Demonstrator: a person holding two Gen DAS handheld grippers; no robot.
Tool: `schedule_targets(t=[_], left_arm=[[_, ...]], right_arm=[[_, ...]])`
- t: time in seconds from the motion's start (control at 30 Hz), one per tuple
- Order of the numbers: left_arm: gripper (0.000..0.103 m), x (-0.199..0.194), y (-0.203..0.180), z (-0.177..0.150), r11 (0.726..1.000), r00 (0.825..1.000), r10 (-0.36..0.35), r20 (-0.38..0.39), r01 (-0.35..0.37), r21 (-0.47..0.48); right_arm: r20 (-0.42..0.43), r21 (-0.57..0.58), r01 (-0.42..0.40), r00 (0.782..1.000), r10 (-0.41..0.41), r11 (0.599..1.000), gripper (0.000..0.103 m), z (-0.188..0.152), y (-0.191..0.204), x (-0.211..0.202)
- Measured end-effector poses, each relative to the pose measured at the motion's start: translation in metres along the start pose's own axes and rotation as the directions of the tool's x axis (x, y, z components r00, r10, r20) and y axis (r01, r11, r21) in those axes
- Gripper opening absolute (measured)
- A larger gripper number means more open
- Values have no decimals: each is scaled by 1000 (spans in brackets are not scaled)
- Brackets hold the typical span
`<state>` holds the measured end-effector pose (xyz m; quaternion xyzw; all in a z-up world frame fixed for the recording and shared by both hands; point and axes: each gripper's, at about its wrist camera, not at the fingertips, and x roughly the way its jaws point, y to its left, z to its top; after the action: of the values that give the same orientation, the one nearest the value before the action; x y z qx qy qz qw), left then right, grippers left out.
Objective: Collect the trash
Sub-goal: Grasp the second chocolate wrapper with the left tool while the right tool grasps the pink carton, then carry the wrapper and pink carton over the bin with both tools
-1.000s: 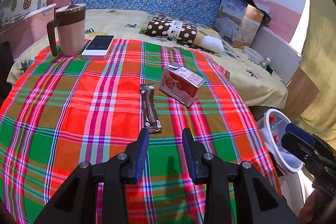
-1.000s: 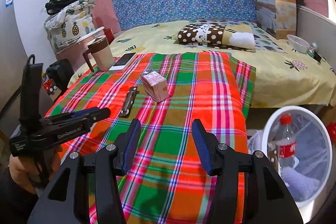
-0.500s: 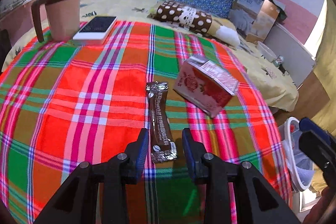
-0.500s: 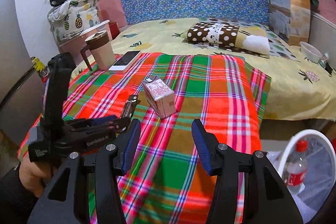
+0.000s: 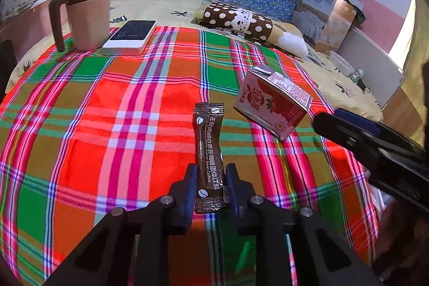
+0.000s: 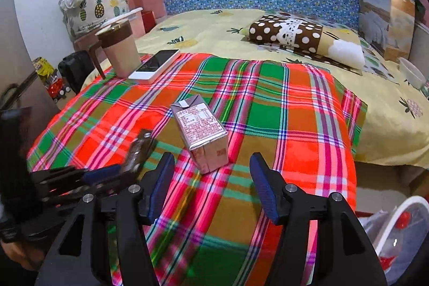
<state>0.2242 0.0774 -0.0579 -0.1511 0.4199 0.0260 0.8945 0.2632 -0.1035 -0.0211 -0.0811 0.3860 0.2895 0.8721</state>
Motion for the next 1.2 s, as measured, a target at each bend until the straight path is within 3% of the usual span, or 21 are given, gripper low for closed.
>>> schedule_targets(t=[0.47,0.53,0.57,0.6,1.2], left_arm=[[22,-11,16,-1,999,1000,-24,11,24,-22],[22,-11,18,-2,999,1000,-27,7,27,-24],[22,-11,18,-2,999,1000,-26,6,26,-24],[22,-11,18,-3,999,1000,-24,7,25,-22],[22,-45,1,-18,1000,999,-30,38,29,10]], right_arm=[[-44,-18,-26,999,25,1000,60,10,10,32],[-53,-9,-35,998,34,999,55,9,12,32],[-48,-9,-32,998,31,999,44,8,14,30],[-44,-10,-24,999,24,1000,40,7,15,27],[22,44,-4,1000,3,999,39,-14,21,-23]])
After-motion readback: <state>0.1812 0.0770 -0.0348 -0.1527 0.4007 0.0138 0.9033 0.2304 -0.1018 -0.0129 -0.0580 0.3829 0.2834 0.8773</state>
